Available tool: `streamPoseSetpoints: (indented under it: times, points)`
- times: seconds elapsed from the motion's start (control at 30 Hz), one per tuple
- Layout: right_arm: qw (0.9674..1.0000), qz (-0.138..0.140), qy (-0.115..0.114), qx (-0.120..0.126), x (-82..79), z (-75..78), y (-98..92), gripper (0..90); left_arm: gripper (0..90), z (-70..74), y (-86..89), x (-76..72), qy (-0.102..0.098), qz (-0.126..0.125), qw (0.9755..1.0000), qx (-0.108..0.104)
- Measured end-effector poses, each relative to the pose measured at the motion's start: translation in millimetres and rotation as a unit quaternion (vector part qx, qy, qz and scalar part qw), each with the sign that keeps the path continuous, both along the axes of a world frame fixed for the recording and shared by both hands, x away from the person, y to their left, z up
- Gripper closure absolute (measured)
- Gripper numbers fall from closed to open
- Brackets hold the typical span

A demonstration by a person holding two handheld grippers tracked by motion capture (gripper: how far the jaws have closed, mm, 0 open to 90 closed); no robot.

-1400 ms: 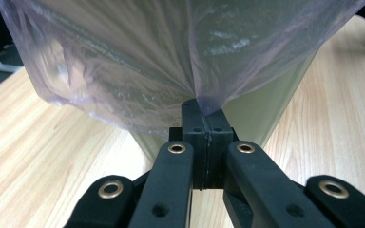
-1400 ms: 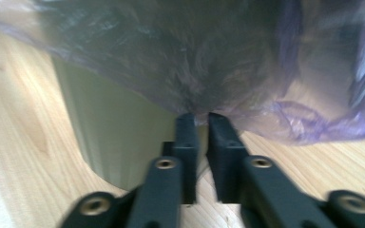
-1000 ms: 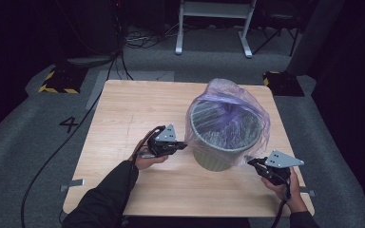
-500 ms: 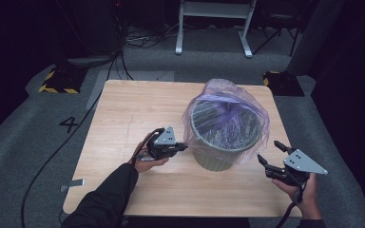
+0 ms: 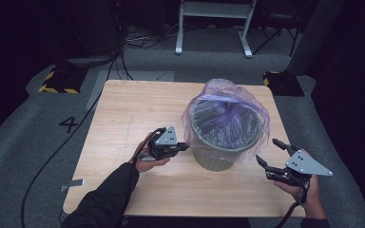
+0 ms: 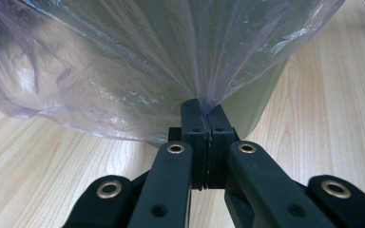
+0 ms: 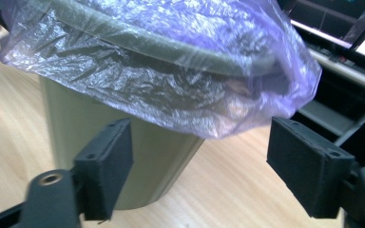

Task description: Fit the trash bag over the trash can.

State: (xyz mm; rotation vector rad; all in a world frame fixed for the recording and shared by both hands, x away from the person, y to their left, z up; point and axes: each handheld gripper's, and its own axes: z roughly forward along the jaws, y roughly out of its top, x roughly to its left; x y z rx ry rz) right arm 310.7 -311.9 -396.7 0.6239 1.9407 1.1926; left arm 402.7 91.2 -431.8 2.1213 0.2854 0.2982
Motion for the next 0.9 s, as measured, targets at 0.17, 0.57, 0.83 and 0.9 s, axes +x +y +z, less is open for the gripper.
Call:
streamPoseSetpoints:
  times: [0.17, 0.57, 0.83, 0.9]
  points:
    - [0.9952, -0.038, -0.051, -0.075, 5.2, -5.0, 11.3, 51.2, 89.7, 3.7, -0.5, -1.2, -0.007, -0.003, 1.0, -0.007]
    - [0.9949, -0.03, -0.049, -0.083, 14.9, -14.9, 13.5, 90.0, 89.9, 3.9, 0.6, -1.2, -0.004, -0.005, 0.9999, -0.013]
    - [0.9975, -0.017, -0.015, -0.067, 14.4, -28.8, 7.6, 90.0, 89.9, -6.4, -2.7, -0.8, 0.006, -0.008, 0.9999, 0.004]
    - [0.9976, -0.016, -0.003, -0.067, 14.7, -34.0, 6.6, 90.0, 89.9, -11.5, -3.8, 0.2, 0.009, -0.005, 0.9998, 0.014]
